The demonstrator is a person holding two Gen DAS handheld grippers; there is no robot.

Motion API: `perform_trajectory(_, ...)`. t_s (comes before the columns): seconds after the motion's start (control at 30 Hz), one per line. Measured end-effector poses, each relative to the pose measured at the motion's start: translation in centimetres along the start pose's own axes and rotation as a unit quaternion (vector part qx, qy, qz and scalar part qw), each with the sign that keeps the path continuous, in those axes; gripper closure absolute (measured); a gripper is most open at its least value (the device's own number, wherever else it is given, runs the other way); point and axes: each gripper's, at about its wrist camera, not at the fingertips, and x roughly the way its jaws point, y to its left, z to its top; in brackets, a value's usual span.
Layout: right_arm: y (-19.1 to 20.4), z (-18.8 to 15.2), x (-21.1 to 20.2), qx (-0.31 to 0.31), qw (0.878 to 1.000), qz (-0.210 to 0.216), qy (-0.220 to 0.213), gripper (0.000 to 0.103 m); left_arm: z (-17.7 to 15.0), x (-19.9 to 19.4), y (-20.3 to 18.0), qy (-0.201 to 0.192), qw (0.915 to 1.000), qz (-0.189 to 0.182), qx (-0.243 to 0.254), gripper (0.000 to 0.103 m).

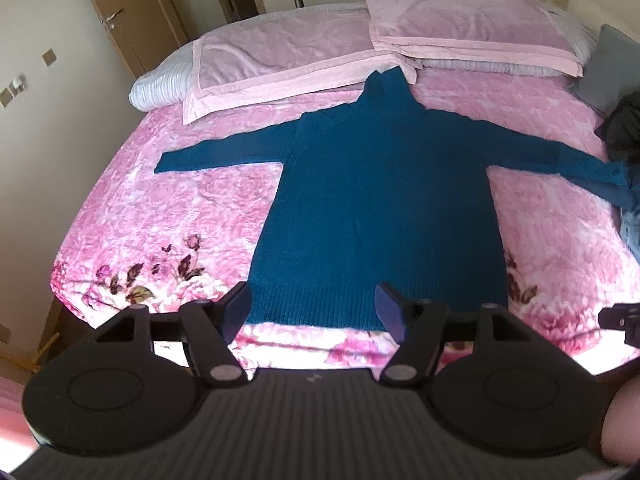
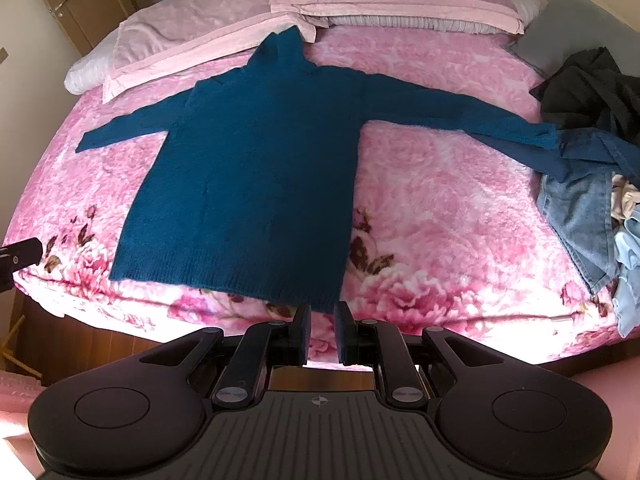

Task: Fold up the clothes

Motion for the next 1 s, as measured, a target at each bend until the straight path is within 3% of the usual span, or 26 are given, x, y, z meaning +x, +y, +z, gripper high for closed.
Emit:
perform_trajectory(0.4, 1.6, 7.3, 6.4, 0.009, 1.000, -0.021, 0.017, 0.088, 7.0, 9.4, 6.5, 0.014, 0.9988, 0.006, -0.047, 0.038)
perform_trajectory(0.57, 1.7, 11.8, 10.0, 0.059, 0.998, 0.006, -0.024, 0.088, 11.6, 16.5, 11.7, 0.020, 0.9965, -0.014, -0.080, 0.038)
perform_trajectory(0.67, 0.9, 14.5, 12.8, 0.097, 0.994, 0.015, -0.051, 0.088, 14.2, 22.1, 15.7, 0.030, 0.9908, -0.051, -0.122, 0.037)
perform_trajectory(0.87, -0.2, 19.9, 20.8, 0.166, 0.984, -0.051, -0.040, 0.088, 18.3, 35.4, 22.9, 0.040, 0.9764, -0.061, -0.203, 0.038)
perform_trajectory(0.93, -0.6, 21.2, 23.5, 0.190, 0.980, -0.059, -0.031, 0.088, 19.1, 39.9, 24.8, 0.039, 0.9696, -0.058, -0.234, 0.038)
perform_trajectory(1.0, -1.0, 22.2, 26.1, 0.210, 0.975, -0.064, -0.021, 0.088, 19.6, 44.6, 26.8, 0.041, 0.9573, -0.058, -0.280, 0.038)
